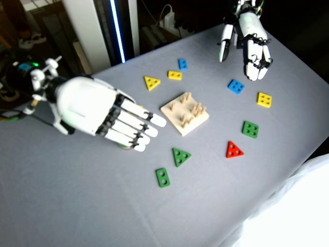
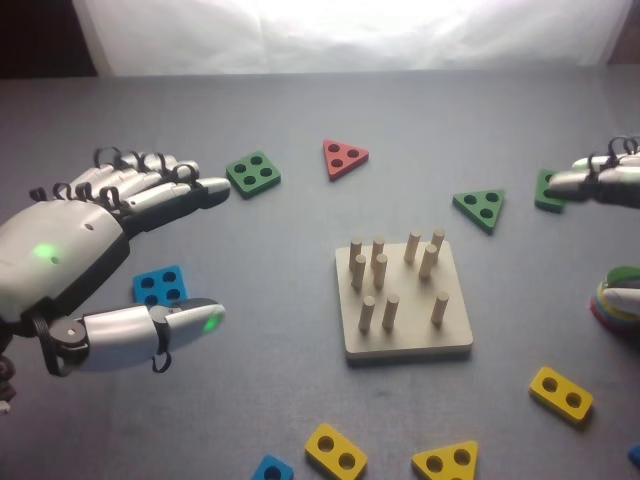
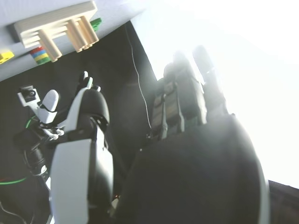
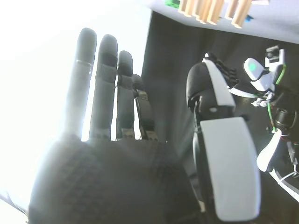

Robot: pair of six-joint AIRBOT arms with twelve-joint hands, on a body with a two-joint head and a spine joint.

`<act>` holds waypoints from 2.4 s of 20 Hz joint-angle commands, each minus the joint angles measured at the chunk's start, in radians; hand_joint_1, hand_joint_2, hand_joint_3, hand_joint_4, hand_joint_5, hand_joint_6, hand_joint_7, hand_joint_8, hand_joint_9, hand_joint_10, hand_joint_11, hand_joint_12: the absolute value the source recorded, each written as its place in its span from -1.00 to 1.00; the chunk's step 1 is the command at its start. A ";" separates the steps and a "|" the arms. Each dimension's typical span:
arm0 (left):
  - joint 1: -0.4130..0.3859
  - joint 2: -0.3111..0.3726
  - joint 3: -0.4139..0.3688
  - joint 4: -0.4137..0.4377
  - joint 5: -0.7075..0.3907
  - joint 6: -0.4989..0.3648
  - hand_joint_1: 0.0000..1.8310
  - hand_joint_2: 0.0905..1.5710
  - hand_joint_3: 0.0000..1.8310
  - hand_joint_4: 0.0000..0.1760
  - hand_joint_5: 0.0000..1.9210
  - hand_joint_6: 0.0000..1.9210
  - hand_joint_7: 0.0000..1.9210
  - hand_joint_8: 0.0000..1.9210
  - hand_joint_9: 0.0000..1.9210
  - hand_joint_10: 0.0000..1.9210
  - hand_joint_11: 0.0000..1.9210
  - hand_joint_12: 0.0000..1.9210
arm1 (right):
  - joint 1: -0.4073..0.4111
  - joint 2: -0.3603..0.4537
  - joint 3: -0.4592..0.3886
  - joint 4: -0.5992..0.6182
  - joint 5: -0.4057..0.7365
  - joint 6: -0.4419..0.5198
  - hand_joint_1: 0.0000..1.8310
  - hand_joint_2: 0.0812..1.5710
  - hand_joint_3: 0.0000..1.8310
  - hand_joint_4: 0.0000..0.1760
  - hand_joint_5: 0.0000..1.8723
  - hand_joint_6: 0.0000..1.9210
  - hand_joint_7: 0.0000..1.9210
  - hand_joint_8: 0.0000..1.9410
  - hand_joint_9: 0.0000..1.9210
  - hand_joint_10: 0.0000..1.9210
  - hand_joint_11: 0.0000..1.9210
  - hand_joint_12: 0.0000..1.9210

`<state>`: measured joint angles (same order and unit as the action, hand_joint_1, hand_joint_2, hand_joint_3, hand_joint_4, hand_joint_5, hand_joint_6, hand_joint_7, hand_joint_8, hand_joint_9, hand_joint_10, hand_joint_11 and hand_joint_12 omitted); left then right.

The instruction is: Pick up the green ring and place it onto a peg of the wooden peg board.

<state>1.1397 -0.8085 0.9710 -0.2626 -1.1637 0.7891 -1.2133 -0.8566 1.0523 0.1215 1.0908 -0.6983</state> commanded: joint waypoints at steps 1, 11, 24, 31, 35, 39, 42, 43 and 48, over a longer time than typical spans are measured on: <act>-0.009 -0.005 -0.004 0.010 -0.139 0.001 -0.30 0.27 -0.99 0.02 -0.62 -0.99 -0.83 -1.00 -0.94 -0.99 -1.00 -0.90 | 0.014 -0.002 0.005 0.011 0.101 0.004 0.00 0.31 -1.00 -0.59 -0.39 -0.99 -0.56 -1.00 -0.54 -0.98 -0.85 -0.14; 0.001 -0.005 -0.004 -0.001 -0.161 -0.004 -0.16 0.28 -1.00 -0.17 -0.57 -1.00 -0.77 -1.00 -0.89 -1.00 -1.00 -0.74 | 0.045 -0.067 0.070 -0.028 -0.113 0.004 0.09 0.22 -1.00 -0.28 -0.48 -1.00 -0.56 -1.00 -0.48 -1.00 -0.82 -0.02; 0.012 -0.010 -0.004 0.002 -0.157 -0.015 -0.15 0.33 -1.00 -0.65 -0.47 -0.99 -0.72 -1.00 -0.83 -1.00 -1.00 -0.67 | 0.042 -0.074 0.101 0.003 -0.193 -0.029 0.34 0.22 -1.00 -0.66 -0.29 -0.99 -0.30 -0.99 -0.20 -0.95 -0.67 0.18; 0.012 -0.020 0.001 0.009 -0.154 -0.030 -0.09 0.32 -1.00 -0.80 -0.46 -1.00 -0.73 -1.00 -0.82 -1.00 -1.00 -0.51 | 0.042 -0.066 0.103 0.024 -0.196 -0.050 0.34 0.20 -1.00 -0.60 -0.16 -0.99 -0.23 -0.99 -0.13 -0.95 -0.62 0.26; 0.012 -0.021 0.001 0.011 -0.155 -0.034 -0.12 0.33 -1.00 -0.85 -0.45 -1.00 -0.72 -1.00 -0.80 -1.00 -1.00 -0.52 | 0.042 -0.066 0.106 0.029 -0.201 -0.051 0.40 0.22 -1.00 -1.00 -0.08 -1.00 -0.15 -0.97 -0.12 -0.51 -0.34 0.32; 0.012 -0.024 0.001 0.013 -0.156 -0.037 -0.13 0.33 -1.00 -0.84 -0.45 -1.00 -0.72 -1.00 -0.79 -1.00 -1.00 -0.44 | 0.042 -0.067 0.107 0.030 -0.205 -0.054 0.38 0.36 -1.00 -1.00 0.10 -0.38 -0.05 0.04 -0.20 0.31 -0.23 0.55; 0.012 -0.025 0.001 0.013 -0.155 -0.037 -0.17 0.34 -1.00 -0.78 -0.45 -1.00 -0.71 -1.00 -0.78 -1.00 -1.00 -0.37 | 0.047 -0.070 0.107 0.032 -0.205 -0.056 0.35 0.37 -1.00 -0.91 0.05 -0.02 0.07 0.04 -0.02 0.33 -0.13 0.60; 0.012 -0.025 0.001 0.013 -0.155 -0.037 -0.17 0.34 -1.00 -0.79 -0.44 -1.00 -0.71 -1.00 -0.78 -1.00 -1.00 -0.36 | 0.055 -0.071 0.105 0.031 -0.203 -0.056 0.47 0.34 -1.00 -1.00 0.05 -0.04 0.08 -0.09 0.07 0.18 -0.14 0.48; 0.012 -0.025 0.002 0.014 -0.154 -0.038 -0.19 0.35 -1.00 -0.72 -0.44 -1.00 -0.72 -1.00 -0.78 -1.00 -1.00 -0.35 | 0.150 -0.075 0.081 -0.085 -0.173 -0.056 0.52 0.31 -1.00 -1.00 0.07 -0.04 0.14 -0.25 0.11 0.05 -0.13 0.24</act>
<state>1.1625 -0.8257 0.9722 -0.2676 -1.1973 0.7582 -1.0550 -0.9318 1.1309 0.0032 0.8032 -0.7570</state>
